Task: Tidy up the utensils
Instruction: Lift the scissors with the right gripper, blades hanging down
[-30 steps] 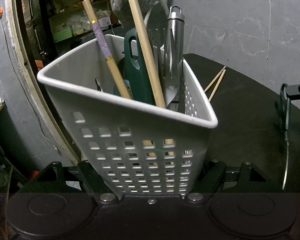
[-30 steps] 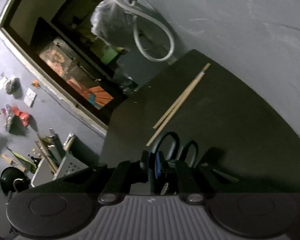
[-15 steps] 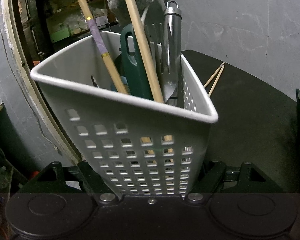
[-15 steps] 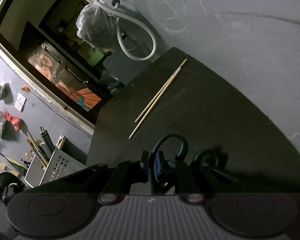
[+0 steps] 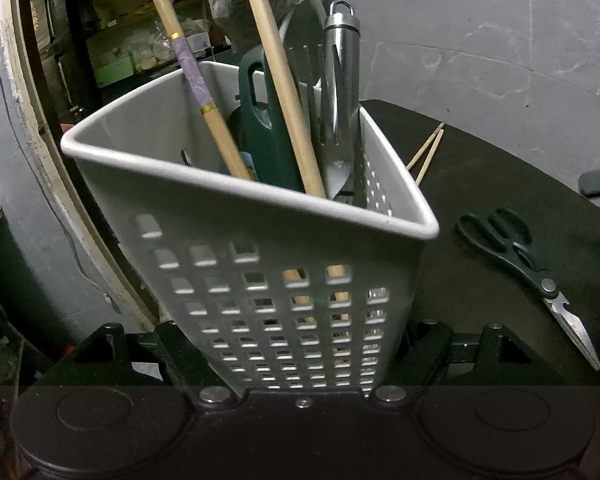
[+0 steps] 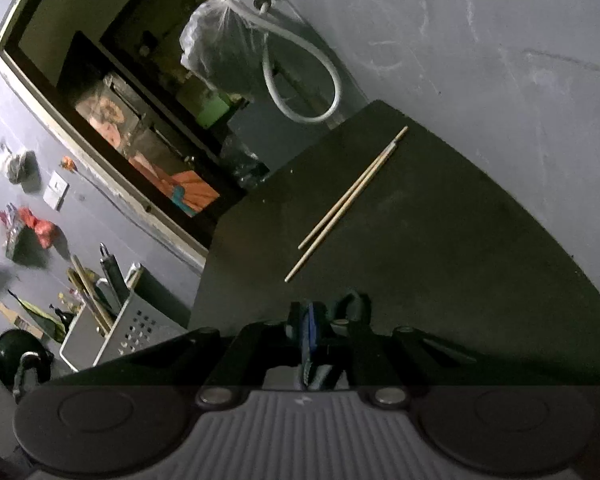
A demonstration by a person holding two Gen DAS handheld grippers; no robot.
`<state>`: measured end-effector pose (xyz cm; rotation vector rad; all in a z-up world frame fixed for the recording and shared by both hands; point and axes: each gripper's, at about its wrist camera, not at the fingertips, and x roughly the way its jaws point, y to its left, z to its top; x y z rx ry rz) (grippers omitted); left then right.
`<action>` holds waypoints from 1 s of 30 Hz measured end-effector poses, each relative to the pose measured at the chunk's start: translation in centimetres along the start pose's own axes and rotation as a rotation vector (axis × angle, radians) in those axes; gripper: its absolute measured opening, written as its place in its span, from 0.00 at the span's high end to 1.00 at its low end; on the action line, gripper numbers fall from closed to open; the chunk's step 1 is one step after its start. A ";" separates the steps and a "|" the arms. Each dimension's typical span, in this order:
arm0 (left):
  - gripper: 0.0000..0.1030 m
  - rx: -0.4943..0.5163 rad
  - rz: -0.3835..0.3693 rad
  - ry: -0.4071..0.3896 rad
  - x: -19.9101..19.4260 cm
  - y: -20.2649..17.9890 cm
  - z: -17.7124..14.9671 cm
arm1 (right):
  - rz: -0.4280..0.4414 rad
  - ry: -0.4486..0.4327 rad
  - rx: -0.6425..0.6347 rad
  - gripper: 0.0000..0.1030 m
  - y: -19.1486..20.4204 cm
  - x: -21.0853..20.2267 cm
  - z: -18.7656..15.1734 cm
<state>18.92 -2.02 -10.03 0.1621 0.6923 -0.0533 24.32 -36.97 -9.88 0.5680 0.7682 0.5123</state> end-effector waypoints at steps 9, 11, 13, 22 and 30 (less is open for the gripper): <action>0.22 -0.004 -0.009 -0.007 0.1 0.2 -0.2 | -0.186 0.141 -0.118 0.62 2.0 6.1 0.2; 0.22 -0.005 -0.009 -0.009 0.0 0.2 -0.2 | -0.223 0.173 -0.135 0.57 2.4 7.3 0.4; 0.22 -0.009 -0.010 -0.012 0.0 0.3 -0.2 | -0.241 0.197 -0.144 0.51 2.8 8.1 0.3; 0.22 -0.025 -0.017 -0.018 -0.1 0.8 -0.7 | -0.325 0.266 -0.333 0.58 5.8 10.0 -0.4; 0.22 -0.030 -0.024 -0.021 -0.3 1.1 -0.9 | -0.316 0.291 -0.364 0.95 7.1 10.8 -1.0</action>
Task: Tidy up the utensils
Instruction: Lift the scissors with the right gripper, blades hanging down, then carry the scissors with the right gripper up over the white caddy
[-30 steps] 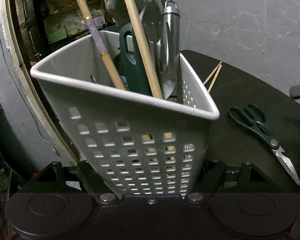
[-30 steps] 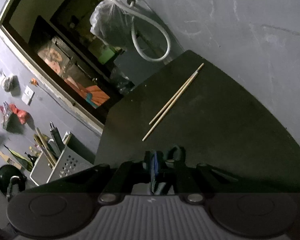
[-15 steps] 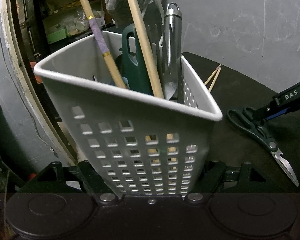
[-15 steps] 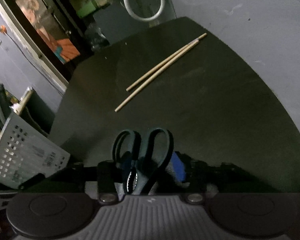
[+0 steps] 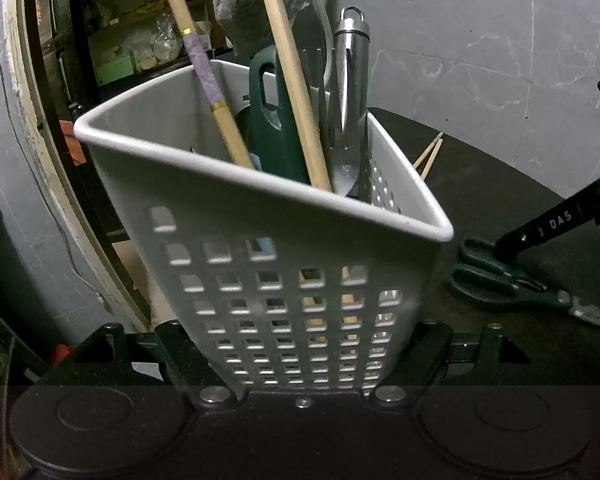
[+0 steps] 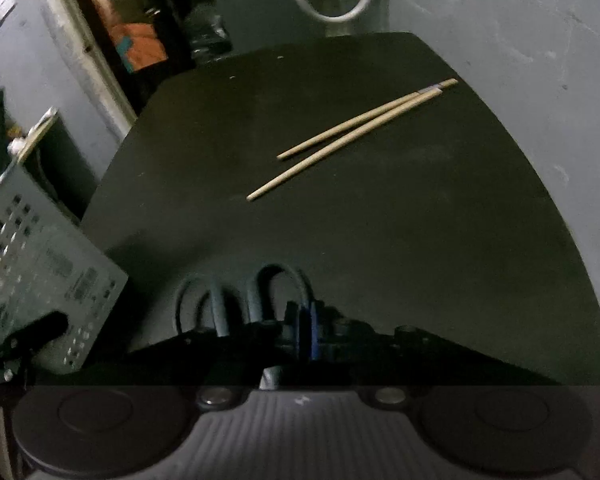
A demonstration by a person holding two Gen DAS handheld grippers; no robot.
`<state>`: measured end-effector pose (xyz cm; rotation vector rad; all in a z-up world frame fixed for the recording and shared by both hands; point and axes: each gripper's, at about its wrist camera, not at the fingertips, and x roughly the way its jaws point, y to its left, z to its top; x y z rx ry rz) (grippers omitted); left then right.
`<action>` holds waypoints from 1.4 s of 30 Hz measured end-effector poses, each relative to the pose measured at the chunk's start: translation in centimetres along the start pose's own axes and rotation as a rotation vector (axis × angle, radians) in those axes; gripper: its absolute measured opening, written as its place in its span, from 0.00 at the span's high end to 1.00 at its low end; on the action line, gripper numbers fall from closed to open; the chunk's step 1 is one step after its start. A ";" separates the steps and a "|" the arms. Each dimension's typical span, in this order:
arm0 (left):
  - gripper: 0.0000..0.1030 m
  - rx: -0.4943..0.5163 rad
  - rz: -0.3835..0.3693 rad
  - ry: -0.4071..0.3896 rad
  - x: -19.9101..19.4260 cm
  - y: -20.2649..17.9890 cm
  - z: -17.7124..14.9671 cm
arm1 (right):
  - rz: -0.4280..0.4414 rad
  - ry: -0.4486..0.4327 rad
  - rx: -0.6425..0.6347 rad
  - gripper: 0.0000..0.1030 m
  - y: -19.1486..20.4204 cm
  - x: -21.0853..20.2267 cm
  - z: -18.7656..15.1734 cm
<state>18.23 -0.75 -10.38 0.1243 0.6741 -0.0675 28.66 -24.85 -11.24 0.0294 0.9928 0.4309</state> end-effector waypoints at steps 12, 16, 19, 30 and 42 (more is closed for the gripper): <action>0.21 -0.005 -0.002 0.000 0.1 0.1 0.0 | 0.062 0.013 0.044 0.78 -0.9 -0.7 -0.2; 0.21 -0.006 -0.002 0.000 0.1 0.1 0.0 | 0.087 0.001 0.008 0.60 -0.4 -1.6 -0.5; 0.21 -0.005 -0.001 -0.001 0.1 0.1 0.0 | 0.083 0.004 -0.076 0.57 0.9 -1.8 -0.5; 0.21 -0.009 0.000 -0.002 0.0 0.1 0.1 | 0.041 0.112 -0.337 0.54 5.4 1.0 0.4; 0.21 -0.019 0.004 -0.004 -0.1 0.2 -0.2 | 0.032 0.100 -0.353 0.70 5.4 0.8 0.5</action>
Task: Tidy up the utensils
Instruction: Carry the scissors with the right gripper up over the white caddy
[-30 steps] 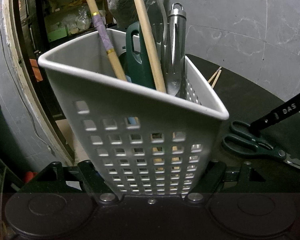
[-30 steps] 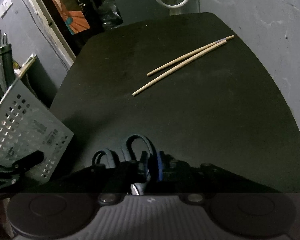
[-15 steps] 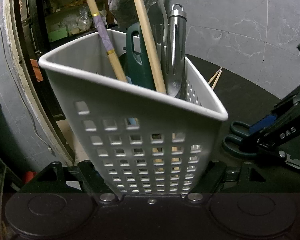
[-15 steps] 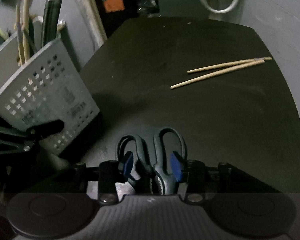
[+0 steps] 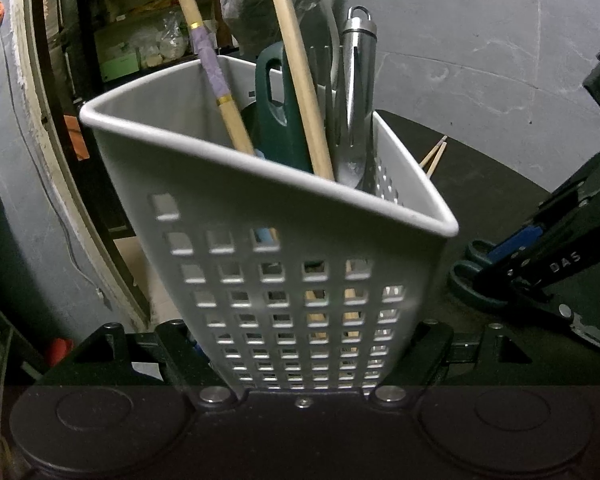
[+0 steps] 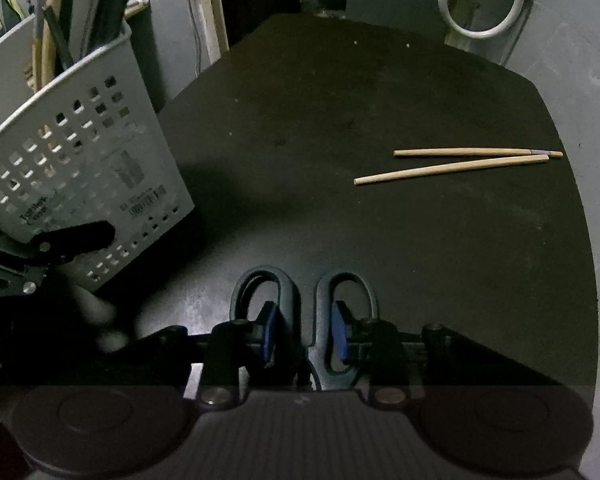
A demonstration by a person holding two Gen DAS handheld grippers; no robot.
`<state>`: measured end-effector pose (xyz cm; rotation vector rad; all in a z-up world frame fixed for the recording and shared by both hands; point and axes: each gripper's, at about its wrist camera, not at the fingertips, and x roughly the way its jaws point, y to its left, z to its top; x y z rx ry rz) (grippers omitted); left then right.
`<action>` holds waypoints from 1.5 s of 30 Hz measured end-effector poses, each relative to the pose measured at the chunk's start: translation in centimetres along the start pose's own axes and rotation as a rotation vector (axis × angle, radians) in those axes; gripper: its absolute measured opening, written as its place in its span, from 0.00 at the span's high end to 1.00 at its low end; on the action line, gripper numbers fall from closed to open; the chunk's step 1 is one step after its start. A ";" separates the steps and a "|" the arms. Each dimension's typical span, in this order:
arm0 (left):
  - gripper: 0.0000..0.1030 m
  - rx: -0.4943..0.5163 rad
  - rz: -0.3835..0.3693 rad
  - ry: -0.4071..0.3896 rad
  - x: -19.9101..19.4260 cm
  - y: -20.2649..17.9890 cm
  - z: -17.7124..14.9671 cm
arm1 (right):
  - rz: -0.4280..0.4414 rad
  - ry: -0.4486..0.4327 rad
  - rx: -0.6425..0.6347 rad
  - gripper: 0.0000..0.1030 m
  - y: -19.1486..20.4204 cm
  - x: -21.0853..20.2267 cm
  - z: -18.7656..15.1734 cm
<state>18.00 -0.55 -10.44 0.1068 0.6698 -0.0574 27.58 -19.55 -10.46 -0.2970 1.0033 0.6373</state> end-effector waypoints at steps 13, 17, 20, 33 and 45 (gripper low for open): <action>0.21 0.007 0.000 -0.001 0.1 -0.1 0.1 | 0.011 -0.334 0.164 0.69 -1.9 -6.5 -3.0; 0.21 0.013 -0.002 -0.001 0.2 -0.1 0.2 | -0.012 -0.446 0.200 0.69 -2.0 -8.7 -3.8; 0.21 0.017 -0.004 0.000 0.3 -0.1 0.3 | -0.044 -0.510 0.196 0.69 -1.6 -10.0 -4.1; 0.20 0.029 -0.014 0.000 0.2 0.0 0.2 | -0.097 -0.620 0.205 0.69 -1.0 -11.9 -4.0; 0.20 0.035 -0.018 -0.003 0.3 0.0 0.2 | -0.116 -0.654 0.201 0.69 -0.5 -12.7 -4.0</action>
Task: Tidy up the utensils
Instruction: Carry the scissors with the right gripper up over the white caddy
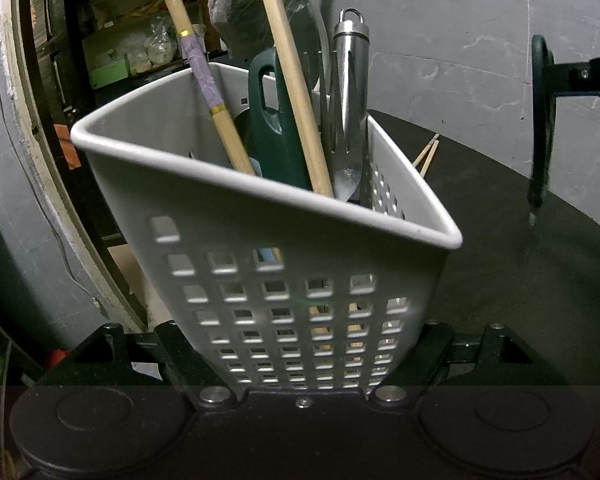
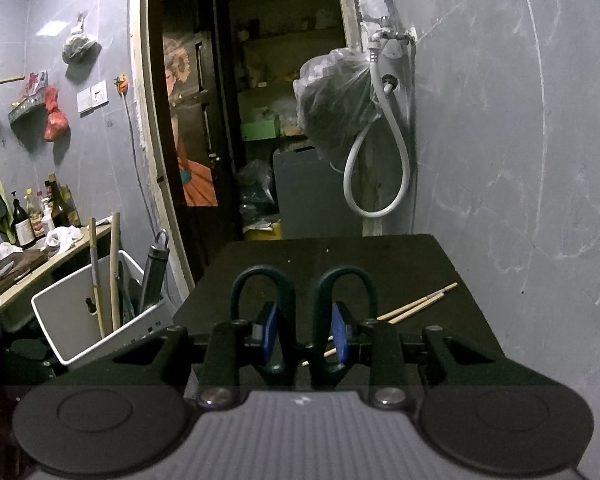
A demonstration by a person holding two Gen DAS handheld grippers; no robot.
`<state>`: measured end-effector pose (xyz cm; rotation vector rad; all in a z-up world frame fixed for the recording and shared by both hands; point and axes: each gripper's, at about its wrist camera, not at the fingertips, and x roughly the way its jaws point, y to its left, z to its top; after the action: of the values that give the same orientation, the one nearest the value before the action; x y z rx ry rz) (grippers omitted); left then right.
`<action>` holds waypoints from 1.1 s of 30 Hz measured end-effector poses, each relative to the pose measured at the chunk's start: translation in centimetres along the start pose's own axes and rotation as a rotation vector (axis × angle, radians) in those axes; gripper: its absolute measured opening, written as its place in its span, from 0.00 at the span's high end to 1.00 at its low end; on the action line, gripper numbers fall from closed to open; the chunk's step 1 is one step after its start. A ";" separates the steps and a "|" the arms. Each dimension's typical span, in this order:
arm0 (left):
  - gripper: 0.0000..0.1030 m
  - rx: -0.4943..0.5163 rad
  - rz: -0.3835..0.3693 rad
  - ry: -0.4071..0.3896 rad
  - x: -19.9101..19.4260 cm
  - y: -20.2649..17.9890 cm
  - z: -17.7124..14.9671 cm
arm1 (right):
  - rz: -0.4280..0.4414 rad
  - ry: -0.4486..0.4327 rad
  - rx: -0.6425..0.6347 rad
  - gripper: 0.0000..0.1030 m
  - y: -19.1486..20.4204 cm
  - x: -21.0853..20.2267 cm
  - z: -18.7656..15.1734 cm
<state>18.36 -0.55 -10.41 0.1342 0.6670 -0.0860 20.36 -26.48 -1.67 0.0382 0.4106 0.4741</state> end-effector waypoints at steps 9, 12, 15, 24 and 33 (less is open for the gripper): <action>0.20 0.012 -0.004 -0.001 -0.1 0.0 0.0 | -0.023 -0.021 -0.010 0.69 0.9 -1.4 -0.9; 0.20 0.013 -0.006 -0.002 -0.1 0.0 0.1 | -0.021 -0.017 -0.010 0.69 0.9 -1.7 -0.9; 0.21 0.015 -0.006 -0.003 -0.1 0.0 0.1 | -0.016 -0.013 -0.008 0.69 0.9 -2.0 -1.0; 0.21 0.029 -0.017 -0.006 -0.3 0.1 -0.1 | -0.013 0.002 0.006 0.68 0.8 -3.5 -1.7; 0.21 0.061 -0.027 -0.002 -0.3 0.0 -0.3 | 0.004 -0.005 0.033 0.63 1.0 -4.1 -2.7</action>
<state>17.90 -0.51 -10.45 0.1833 0.6640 -0.1324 15.54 -27.64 -2.52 0.0717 0.4135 0.4713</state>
